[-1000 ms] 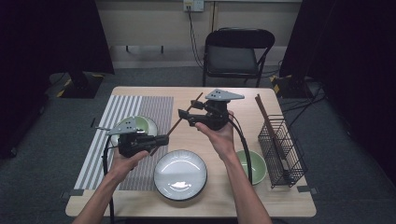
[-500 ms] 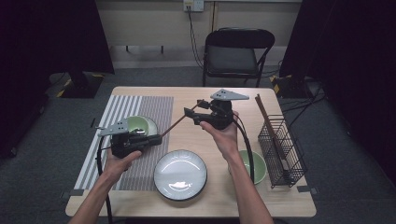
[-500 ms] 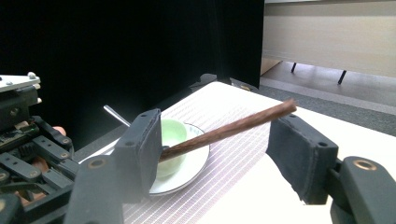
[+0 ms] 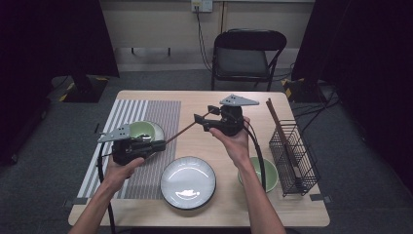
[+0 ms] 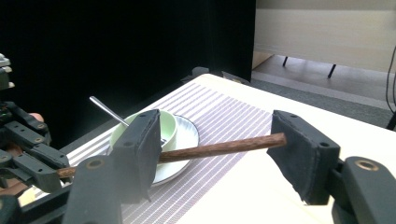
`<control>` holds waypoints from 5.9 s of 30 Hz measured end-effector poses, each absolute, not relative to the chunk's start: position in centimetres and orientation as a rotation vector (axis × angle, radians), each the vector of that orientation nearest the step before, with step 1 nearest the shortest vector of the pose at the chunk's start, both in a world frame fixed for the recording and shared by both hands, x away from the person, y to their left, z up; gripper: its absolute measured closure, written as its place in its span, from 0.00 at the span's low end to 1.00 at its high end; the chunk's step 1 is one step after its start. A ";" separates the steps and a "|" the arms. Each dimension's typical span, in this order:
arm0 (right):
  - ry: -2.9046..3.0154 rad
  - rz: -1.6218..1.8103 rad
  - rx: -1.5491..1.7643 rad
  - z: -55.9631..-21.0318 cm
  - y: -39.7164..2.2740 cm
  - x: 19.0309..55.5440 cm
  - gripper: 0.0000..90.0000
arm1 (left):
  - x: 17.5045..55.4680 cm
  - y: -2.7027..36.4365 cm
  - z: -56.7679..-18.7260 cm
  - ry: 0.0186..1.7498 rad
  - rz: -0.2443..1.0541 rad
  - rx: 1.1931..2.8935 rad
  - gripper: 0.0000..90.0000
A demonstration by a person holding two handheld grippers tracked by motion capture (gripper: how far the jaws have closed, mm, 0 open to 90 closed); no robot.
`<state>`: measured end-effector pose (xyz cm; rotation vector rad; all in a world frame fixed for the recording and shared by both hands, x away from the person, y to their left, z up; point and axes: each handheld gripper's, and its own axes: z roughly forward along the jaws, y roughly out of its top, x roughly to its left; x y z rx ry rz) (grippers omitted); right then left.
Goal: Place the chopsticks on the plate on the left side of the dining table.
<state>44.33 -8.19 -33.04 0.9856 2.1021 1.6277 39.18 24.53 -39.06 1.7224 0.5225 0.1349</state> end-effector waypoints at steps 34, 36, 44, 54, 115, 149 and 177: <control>2.078 1.598 1.003 -33.7 -10.1 43.9 0.31 | 39.6 24.4 -39.4 0.525 0.152 1.745 0.94; 2.080 1.592 1.007 -33.6 -10.4 43.7 0.30 | 39.6 24.7 -39.5 0.536 0.160 1.751 0.94; 2.063 1.548 0.998 -33.2 -11.7 42.6 0.26 | 39.7 25.9 -40.0 0.573 0.169 1.757 0.94; 2.042 1.511 1.031 -33.3 -13.9 41.5 0.22 | 39.8 27.6 -40.8 0.616 0.186 1.772 0.94; 2.007 1.406 1.160 -35.1 -20.3 37.8 0.21 | 40.1 34.0 -48.1 0.913 0.240 1.912 0.94; 2.020 1.401 1.158 -35.2 -20.0 38.0 0.21 | 41.0 34.2 -48.6 0.976 0.259 1.875 0.92; 2.013 1.397 1.183 -35.3 -20.7 38.3 0.25 | 39.1 34.1 -46.3 0.908 0.293 1.844 0.79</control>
